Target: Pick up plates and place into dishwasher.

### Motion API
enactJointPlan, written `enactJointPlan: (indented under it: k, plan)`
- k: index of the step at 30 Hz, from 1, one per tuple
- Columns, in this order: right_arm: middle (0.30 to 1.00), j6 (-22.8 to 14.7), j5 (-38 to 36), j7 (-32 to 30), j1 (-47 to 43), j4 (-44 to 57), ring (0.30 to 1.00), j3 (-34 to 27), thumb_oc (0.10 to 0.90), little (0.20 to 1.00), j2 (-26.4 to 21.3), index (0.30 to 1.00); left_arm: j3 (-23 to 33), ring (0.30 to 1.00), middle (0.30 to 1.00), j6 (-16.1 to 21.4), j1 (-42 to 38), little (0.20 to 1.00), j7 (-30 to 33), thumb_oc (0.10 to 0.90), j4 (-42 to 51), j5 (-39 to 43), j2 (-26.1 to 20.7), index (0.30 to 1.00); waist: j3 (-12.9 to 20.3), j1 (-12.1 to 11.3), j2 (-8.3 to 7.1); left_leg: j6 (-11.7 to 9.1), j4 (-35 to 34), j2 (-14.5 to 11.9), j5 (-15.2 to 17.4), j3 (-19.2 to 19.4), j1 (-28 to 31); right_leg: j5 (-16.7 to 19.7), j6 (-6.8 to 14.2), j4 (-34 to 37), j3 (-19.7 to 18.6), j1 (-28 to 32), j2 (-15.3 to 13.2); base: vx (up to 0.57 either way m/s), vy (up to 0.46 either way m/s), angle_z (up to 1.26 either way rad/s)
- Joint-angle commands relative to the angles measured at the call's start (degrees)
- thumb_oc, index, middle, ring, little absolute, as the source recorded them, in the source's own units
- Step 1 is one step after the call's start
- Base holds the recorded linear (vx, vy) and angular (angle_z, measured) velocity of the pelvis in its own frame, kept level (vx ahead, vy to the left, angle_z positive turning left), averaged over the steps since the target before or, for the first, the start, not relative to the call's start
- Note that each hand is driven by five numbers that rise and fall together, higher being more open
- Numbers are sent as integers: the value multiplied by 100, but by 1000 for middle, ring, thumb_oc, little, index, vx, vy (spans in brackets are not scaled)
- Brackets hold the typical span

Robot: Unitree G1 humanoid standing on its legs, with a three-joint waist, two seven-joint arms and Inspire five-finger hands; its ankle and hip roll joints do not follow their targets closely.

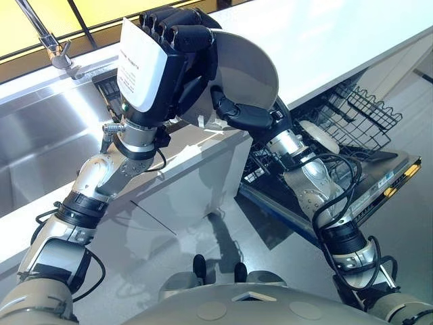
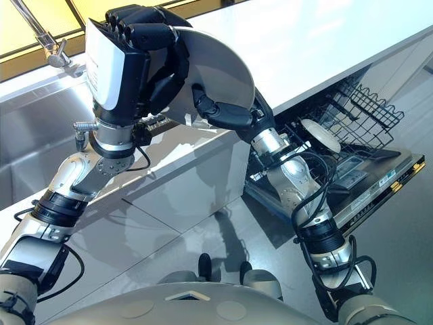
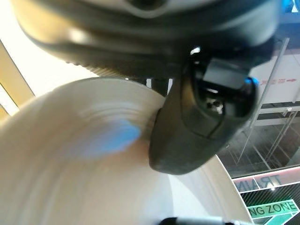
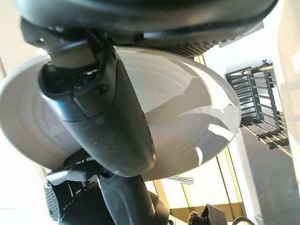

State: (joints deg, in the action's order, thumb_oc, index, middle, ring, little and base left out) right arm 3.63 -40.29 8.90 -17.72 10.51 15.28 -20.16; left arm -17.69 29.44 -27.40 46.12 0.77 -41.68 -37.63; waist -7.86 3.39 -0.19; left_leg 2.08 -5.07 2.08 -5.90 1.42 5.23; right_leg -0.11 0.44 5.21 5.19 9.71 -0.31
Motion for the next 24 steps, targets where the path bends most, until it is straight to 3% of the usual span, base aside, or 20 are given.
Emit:
enactJointPlan:
  k: [1,2,3,4,6,8,11,15,17,24]
  plan:
    - [300,-293,-30,-283,-71,-66,300,-713,100,200,70,300,531,300,300,148,-224,200,459,100,22,94,-16,300,811,-53,16,-43,7,-21,810,173,214,-339,79,-226,236,-314,250,28,9,4]
    - [300,-311,-34,-286,-37,-96,300,-762,100,200,60,300,595,331,331,82,-179,236,280,136,30,256,-48,331,804,-65,19,-47,7,-18,804,153,212,-338,83,-230,258,-309,241,26,6,4]
    - [300,-338,-29,-320,-17,-107,300,-791,100,200,61,300,643,493,493,51,-137,425,55,325,17,498,-60,493,798,-79,21,-48,7,-17,803,138,213,-339,85,-229,273,-303,234,25,3,3]
    - [300,-354,-13,-346,10,-103,300,-821,100,200,70,300,693,900,900,111,-70,900,-267,800,-14,829,-60,900,795,-90,22,-45,7,-12,803,123,216,-340,87,-229,289,-297,228,26,3,3]
    - [300,-368,20,-364,78,-84,300,-935,100,200,82,300,817,900,900,98,172,900,-1948,800,-3,2385,40,900,784,-133,32,-38,7,-7,800,95,217,-347,93,-226,318,-287,216,27,5,5]
    - [300,-382,59,-392,144,-64,300,-1047,100,200,83,300,915,900,900,-229,468,900,-3140,800,-47,3434,185,900,749,-175,43,-33,7,-1,796,72,233,-341,104,-212,343,-258,210,30,11,6]
    - [300,-400,42,-400,161,-151,300,-1253,100,200,39,300,1203,900,900,-528,780,900,-4002,800,-228,4134,269,900,716,-225,59,-20,7,5,791,41,263,-339,106,-204,355,-226,200,36,8,5]
    - [300,-620,156,-497,67,-505,300,-1461,100,200,4,300,1477,900,900,-1072,878,900,-4696,800,-697,4894,215,900,697,-281,90,-18,7,18,777,13,315,-342,107,-213,387,-181,183,45,-3,4]
    - [300,-707,264,-588,56,-598,300,-1546,100,200,-5,300,1563,900,900,-1143,902,900,-4801,800,-824,5007,197,900,693,-298,95,-13,7,29,775,1,332,-345,108,-215,394,-169,178,40,-8,2]
    - [300,-1722,1451,-1677,96,-1134,300,-2092,100,200,-377,300,2023,900,900,-1474,1134,900,-5122,800,-1248,5296,41,900,672,-328,143,17,14,64,783,-24,441,-382,105,-293,361,-151,153,56,0,3]
